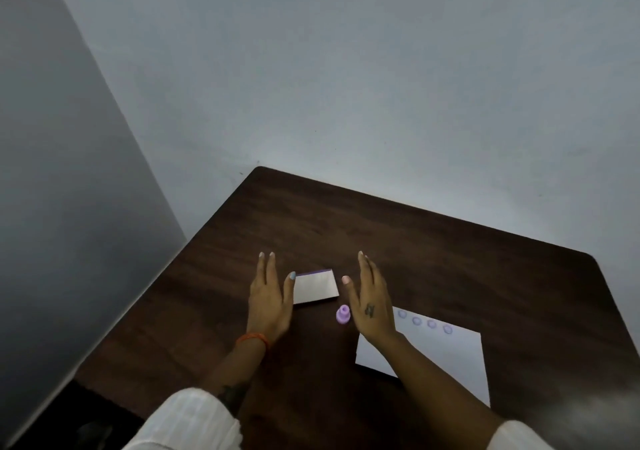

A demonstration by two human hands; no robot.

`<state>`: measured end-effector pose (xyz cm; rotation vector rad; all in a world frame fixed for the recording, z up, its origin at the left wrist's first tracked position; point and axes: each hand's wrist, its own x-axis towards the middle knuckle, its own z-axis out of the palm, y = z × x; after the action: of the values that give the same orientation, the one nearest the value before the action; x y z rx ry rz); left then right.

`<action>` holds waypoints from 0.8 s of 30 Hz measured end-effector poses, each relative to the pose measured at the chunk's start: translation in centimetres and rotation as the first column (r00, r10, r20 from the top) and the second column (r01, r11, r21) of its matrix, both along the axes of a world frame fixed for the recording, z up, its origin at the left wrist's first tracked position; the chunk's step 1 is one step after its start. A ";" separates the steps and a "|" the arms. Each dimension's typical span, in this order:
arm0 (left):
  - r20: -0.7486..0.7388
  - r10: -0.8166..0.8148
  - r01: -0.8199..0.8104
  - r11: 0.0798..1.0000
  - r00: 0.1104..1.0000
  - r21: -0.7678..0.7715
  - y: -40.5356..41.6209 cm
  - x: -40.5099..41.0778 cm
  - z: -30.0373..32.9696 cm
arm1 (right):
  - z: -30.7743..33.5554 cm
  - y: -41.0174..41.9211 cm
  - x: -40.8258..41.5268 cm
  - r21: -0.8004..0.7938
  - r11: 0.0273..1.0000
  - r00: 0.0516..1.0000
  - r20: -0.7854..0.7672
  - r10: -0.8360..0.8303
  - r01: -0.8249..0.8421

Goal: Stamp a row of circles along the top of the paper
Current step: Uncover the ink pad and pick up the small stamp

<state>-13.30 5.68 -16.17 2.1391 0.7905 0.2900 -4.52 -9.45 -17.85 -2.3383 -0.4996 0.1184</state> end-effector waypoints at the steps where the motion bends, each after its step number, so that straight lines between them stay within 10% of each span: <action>1: -0.011 0.018 -0.018 0.999 1.000 -0.027 0.1 -0.1 -0.2 | -0.2 0.3 0.1 -0.008 1.000 1.000 -0.028 0.002 -0.002; 8: -0.193 0.060 -0.093 0.982 0.979 -0.167 0.2 0.8 -1.0 | -1.2 2.2 1.1 -0.100 0.994 0.968 -0.249 0.021 -0.047; 24: -0.254 0.015 -0.074 0.971 0.967 -0.226 0.2 2.6 -1.5 | -1.9 4.7 1.5 -0.193 0.981 0.983 -0.183 -0.013 -0.023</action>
<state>-10.69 5.85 -17.69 1.9582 0.9684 -0.0534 -2.98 -4.76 -19.74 -2.4850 -0.4179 0.3985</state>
